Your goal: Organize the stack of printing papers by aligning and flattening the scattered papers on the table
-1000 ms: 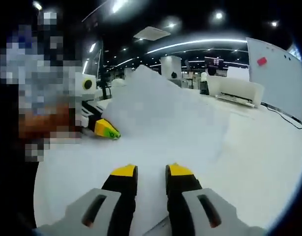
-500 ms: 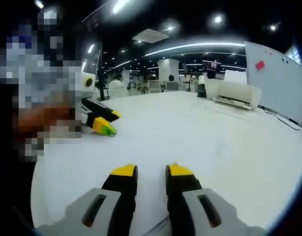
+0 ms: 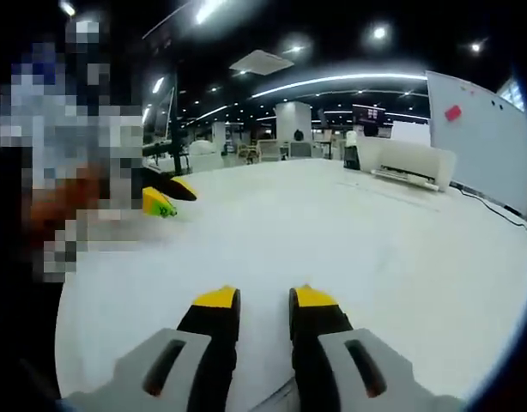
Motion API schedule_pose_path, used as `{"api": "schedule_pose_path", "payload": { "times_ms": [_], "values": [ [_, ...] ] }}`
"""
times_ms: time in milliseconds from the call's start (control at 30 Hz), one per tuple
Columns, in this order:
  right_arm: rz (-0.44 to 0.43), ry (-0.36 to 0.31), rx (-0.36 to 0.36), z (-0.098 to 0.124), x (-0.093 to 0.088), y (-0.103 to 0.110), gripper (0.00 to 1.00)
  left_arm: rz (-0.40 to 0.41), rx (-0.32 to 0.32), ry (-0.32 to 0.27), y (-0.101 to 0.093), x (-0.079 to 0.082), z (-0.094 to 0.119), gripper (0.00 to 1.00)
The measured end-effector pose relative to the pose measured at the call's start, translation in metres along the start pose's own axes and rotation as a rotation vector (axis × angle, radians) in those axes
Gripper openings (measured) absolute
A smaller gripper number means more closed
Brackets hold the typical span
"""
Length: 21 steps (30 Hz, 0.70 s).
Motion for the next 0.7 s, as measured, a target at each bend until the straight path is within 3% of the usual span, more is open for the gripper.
{"api": "schedule_pose_path", "payload": {
  "times_ms": [67, 133, 333, 600, 700],
  "values": [
    [-0.001, 0.010, -0.002, 0.000, 0.001, 0.000, 0.19, 0.006, -0.002, 0.003, 0.000, -0.002, 0.000, 0.36],
    [-0.057, 0.033, 0.015, 0.002, 0.002, 0.000, 0.20, 0.012, -0.004, 0.003, 0.000, -0.002, 0.001, 0.36],
    [-0.062, -0.004, 0.034, 0.008, 0.009, 0.000, 0.21, 0.014, -0.004, -0.007, 0.000, 0.001, 0.007, 0.36],
    [0.011, 0.017, 0.002, 0.040, 0.013, 0.002, 0.35, -0.001, -0.022, -0.016, -0.007, 0.004, 0.018, 0.40],
    [0.013, 0.028, 0.000, 0.049, 0.011, 0.005, 0.36, 0.007, -0.063, -0.018, -0.011, 0.001, 0.022, 0.44]
  ]
}}
Point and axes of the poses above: the point that each gripper's makers call its tool centre point, and the gripper's own axes: z roughly backward along the fingers, y roughly to its left, x roughly out of its top, the point moved 6 cm from there along z, roughly backward along the fingers, and after that the axes turned 8 degrees about -z, right-handed, at the moved point
